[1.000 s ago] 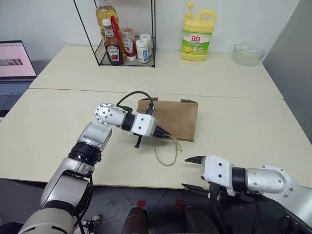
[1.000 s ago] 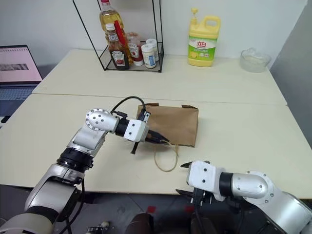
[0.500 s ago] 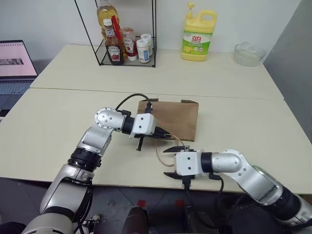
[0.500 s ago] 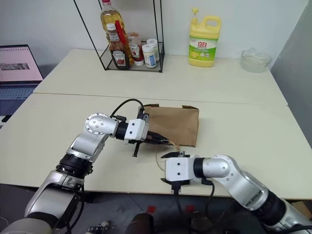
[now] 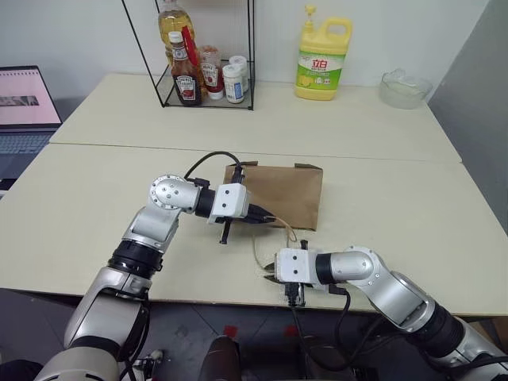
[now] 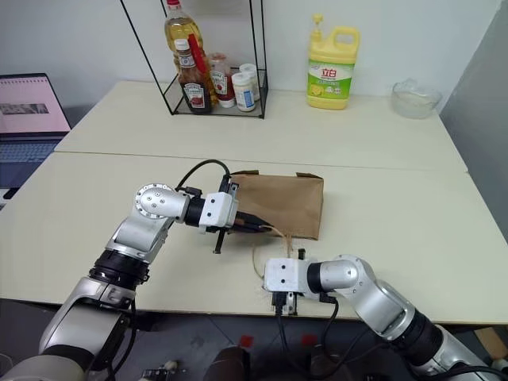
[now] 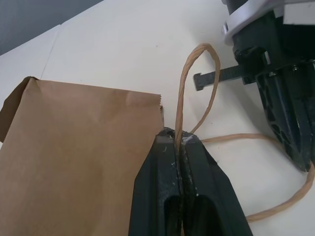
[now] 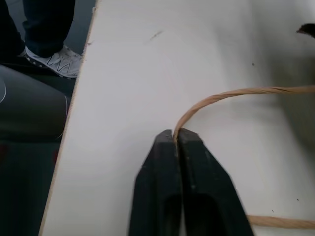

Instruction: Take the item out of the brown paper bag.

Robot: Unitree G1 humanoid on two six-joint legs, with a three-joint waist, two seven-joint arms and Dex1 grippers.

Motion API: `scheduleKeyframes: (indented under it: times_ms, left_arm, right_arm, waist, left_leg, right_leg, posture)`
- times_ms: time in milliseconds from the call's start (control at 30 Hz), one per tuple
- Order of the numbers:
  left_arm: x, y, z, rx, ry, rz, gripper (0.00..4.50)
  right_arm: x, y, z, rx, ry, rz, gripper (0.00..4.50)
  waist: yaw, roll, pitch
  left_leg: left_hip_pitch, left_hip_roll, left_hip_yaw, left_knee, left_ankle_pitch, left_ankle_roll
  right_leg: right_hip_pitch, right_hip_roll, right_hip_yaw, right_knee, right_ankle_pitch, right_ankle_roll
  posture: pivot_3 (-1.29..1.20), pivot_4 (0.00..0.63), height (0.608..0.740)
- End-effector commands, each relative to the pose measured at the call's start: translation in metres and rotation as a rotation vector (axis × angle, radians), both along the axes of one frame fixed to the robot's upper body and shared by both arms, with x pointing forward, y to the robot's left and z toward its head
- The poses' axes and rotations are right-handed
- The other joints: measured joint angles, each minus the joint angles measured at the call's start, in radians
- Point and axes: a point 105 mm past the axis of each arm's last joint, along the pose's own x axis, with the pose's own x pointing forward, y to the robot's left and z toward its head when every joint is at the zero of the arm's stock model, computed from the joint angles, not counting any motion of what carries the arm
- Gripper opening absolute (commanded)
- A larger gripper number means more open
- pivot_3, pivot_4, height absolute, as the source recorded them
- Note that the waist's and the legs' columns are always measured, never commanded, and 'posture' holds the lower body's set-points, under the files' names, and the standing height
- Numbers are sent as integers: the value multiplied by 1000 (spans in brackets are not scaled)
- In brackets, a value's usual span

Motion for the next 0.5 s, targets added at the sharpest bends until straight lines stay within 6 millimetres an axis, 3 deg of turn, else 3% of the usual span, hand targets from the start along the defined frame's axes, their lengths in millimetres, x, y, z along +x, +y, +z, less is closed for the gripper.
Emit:
scheduleKeyframes:
  times_ms: [33,500]
  left_arm:
    - [7,-1,22,-76,-34,33,0]
    - [61,-20,115,-389,79,331,0]
  right_arm:
    - [5,-8,-5,-35,31,-57,27]
    - [-2,-10,-22,-126,59,-77,27]
  waist:
    - [0,0,0]
    - [0,0,0]
  left_leg:
    - [0,0,0,0,0,0]
    - [1,-1,-3,1,0,0]
  right_leg:
    - [0,0,0,0,0,0]
    - [3,0,-3,0,0,0]
  posture:
    - [0,150,740]
    - [0,150,740]
